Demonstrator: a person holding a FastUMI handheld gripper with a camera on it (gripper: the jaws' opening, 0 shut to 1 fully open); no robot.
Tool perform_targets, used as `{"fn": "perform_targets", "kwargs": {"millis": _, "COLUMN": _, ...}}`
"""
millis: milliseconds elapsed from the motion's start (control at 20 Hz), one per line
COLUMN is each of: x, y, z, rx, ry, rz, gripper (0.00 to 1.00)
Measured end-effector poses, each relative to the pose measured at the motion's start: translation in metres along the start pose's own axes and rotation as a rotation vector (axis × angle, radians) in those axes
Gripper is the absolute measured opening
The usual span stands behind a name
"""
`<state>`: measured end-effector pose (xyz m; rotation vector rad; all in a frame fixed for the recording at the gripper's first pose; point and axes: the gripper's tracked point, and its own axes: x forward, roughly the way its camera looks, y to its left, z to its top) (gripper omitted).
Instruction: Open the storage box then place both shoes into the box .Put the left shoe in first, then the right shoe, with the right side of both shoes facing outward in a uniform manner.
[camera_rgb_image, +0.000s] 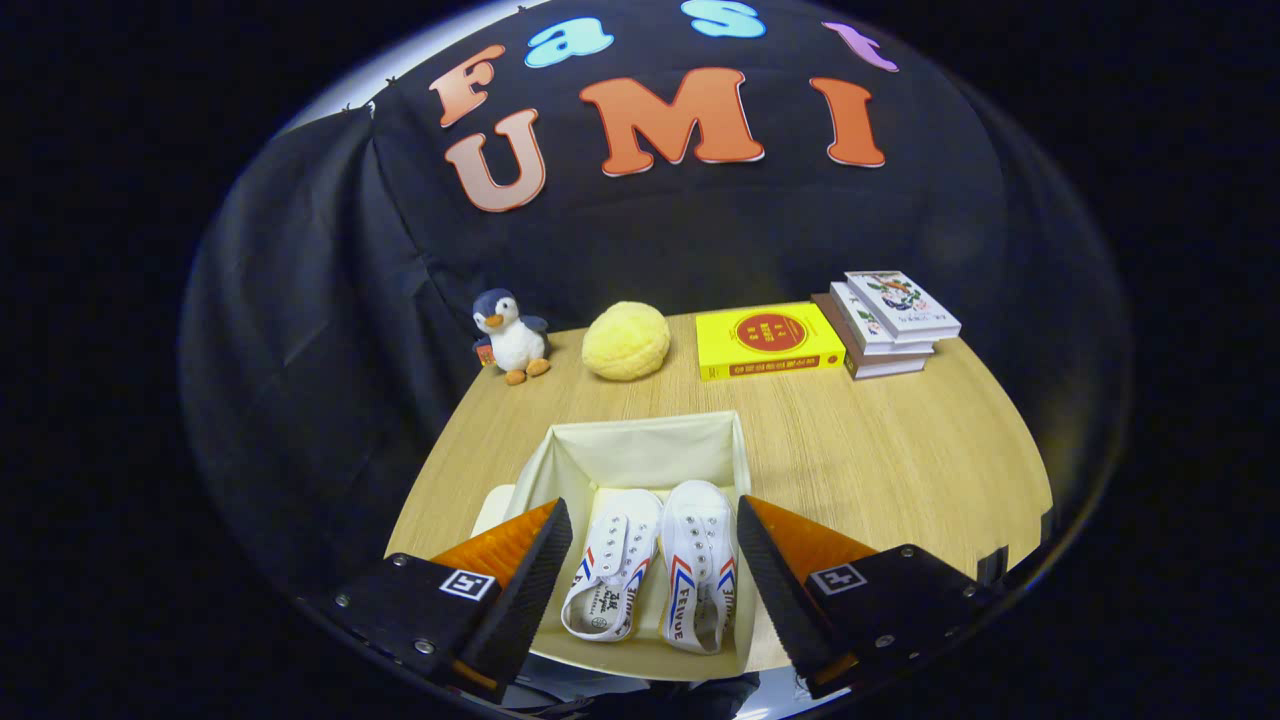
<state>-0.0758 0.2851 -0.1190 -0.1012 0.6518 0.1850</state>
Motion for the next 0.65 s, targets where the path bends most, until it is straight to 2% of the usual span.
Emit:
{"fn": "perform_targets", "kwargs": {"millis": 350, "x": -0.058, "y": -0.023, "z": 0.071, "rx": 0.019, "ry": -0.215, "rz": -0.044, "gripper": 0.99}}
{"fn": "perform_targets", "kwargs": {"millis": 550, "x": -0.079, "y": -0.052, "z": 0.087, "rx": 0.014, "ry": -0.3, "rz": -0.119, "gripper": 0.99}}
{"fn": "perform_targets", "kwargs": {"millis": 650, "x": -0.086, "y": -0.056, "z": 0.089, "rx": 0.034, "ry": -0.324, "rz": -0.127, "gripper": 0.99}}
